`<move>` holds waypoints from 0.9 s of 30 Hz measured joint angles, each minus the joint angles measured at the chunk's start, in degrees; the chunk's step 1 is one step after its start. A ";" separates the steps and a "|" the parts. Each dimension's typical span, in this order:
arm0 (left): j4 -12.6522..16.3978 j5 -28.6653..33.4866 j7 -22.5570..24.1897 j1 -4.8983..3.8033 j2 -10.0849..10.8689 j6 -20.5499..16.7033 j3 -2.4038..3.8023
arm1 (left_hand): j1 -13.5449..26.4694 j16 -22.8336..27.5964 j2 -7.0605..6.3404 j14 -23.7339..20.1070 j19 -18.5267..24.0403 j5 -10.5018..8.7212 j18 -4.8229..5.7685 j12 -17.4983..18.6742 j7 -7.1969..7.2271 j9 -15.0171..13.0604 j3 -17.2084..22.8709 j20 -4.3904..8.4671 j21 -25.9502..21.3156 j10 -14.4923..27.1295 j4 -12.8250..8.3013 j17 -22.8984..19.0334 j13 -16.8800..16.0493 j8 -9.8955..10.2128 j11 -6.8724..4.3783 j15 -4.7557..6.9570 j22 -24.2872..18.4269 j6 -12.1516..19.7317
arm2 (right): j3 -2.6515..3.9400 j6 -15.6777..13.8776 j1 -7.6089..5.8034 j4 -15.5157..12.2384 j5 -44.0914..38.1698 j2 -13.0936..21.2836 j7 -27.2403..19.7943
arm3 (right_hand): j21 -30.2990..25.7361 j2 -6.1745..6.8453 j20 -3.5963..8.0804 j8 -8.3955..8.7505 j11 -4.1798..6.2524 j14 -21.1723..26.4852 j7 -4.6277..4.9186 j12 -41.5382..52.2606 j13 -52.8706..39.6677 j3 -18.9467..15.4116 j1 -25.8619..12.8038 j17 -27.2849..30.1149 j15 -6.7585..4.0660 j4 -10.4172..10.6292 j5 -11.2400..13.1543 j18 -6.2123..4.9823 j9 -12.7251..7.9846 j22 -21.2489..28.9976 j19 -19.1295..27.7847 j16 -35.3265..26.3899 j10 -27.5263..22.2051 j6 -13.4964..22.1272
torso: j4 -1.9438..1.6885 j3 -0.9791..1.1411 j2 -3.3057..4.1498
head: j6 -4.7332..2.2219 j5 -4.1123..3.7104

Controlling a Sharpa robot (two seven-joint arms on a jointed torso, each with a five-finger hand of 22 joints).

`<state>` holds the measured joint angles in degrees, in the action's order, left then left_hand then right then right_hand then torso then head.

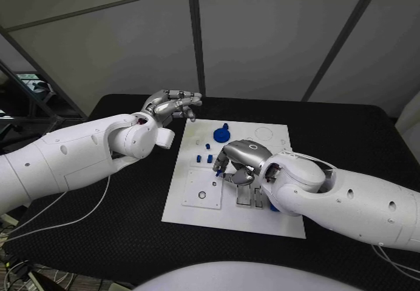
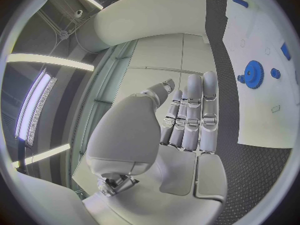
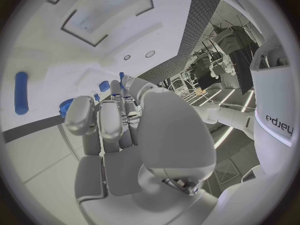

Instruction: Assemble the parts on the task board

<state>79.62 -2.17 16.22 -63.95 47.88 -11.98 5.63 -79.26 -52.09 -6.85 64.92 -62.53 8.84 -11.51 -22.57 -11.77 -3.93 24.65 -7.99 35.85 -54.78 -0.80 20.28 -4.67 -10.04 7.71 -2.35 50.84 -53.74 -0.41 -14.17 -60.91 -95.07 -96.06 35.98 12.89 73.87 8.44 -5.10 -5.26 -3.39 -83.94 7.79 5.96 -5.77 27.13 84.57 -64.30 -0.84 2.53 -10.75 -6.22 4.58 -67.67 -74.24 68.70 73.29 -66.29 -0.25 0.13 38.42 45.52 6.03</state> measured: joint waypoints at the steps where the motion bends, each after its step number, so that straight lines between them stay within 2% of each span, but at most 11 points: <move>1: 0.00 0.00 -0.01 0.00 -0.03 0.00 0.00 | 0.00 0.00 0.00 0.00 0.00 0.00 0.00 0.00 0.00 0.00 0.00 0.00 0.00 0.00 0.00 0.00 0.00 0.00 0.00 0.00 0.00 0.00 | -0.08 0.06 0.04 0.07 0.02 -0.07 -0.05 | 0.00 0.00 0.00 0.00 0.00 0.00 0.00 0.00 0.00 0.00 0.00 0.00 0.00 0.00 0.00 0.00 0.00 0.00 0.00 0.00 0.00 0.00 | 0.00 0.00 -0.01 | 0.03 0.05; 10: -0.11 0.00 -0.08 0.00 -0.42 0.00 0.00 | 0.00 0.00 0.00 0.00 0.00 0.00 0.00 0.00 0.00 0.00 0.00 0.00 0.00 0.00 0.00 0.00 0.00 0.00 0.00 0.00 0.00 0.00 | -0.62 0.88 0.35 0.87 0.21 -0.97 -0.60 | 0.00 0.00 0.00 0.00 0.00 0.00 0.00 0.00 -0.03 0.14 0.00 0.00 0.00 -0.14 0.00 0.00 -0.01 0.01 0.00 0.00 0.00 0.00 | 0.00 -0.01 -0.04 | 0.62 0.68; 18: -0.12 0.00 -0.16 0.00 -0.49 0.01 0.00 | 0.00 0.00 0.00 -0.20 0.00 0.00 0.00 0.00 0.00 0.00 0.00 0.00 0.00 0.00 0.00 -0.05 0.00 0.00 0.00 -0.20 0.01 0.00 | -1.59 1.57 0.57 1.29 0.27 -1.33 -0.98 | 0.00 0.00 0.00 0.01 -0.01 0.00 -0.01 -0.01 -0.04 0.14 0.00 0.01 0.00 -0.14 0.01 0.00 -0.02 0.01 0.00 0.00 -0.01 0.01 | 0.00 -0.01 -0.04 | 0.96 0.97; 27: -0.12 0.00 -0.25 0.00 -0.49 0.01 0.00 | 0.00 0.00 0.00 -0.20 0.00 0.00 0.00 0.00 0.00 0.00 0.00 0.00 0.00 0.00 0.00 -0.04 0.05 0.00 0.00 -0.20 0.01 0.00 | -1.75 1.97 0.55 1.60 0.29 -1.50 -1.27 | 0.00 0.00 0.00 0.01 -0.01 0.00 -0.06 -0.01 -0.04 0.14 0.00 0.02 0.00 -0.14 -0.22 0.00 -0.03 0.01 0.00 -0.01 -0.01 0.07 | 0.00 -0.02 -0.03 | 1.33 1.17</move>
<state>79.50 -2.17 15.96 -63.95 47.39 -11.96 5.63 -79.26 -52.09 -6.85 64.72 -62.53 8.84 -11.51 -22.57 -11.77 -3.93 24.65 -7.99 35.85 -54.78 -0.80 20.23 -4.62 -10.04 7.71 -2.55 50.85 -53.74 -2.16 -12.20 -60.36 -93.47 -95.77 34.48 11.62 73.87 8.45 -5.10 -5.25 -3.40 -83.94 7.73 5.95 -5.80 27.27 84.57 -64.28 -0.83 2.38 -10.97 -6.22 4.55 -67.66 -74.24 68.69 73.28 -66.22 -0.25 0.11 38.39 46.85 7.20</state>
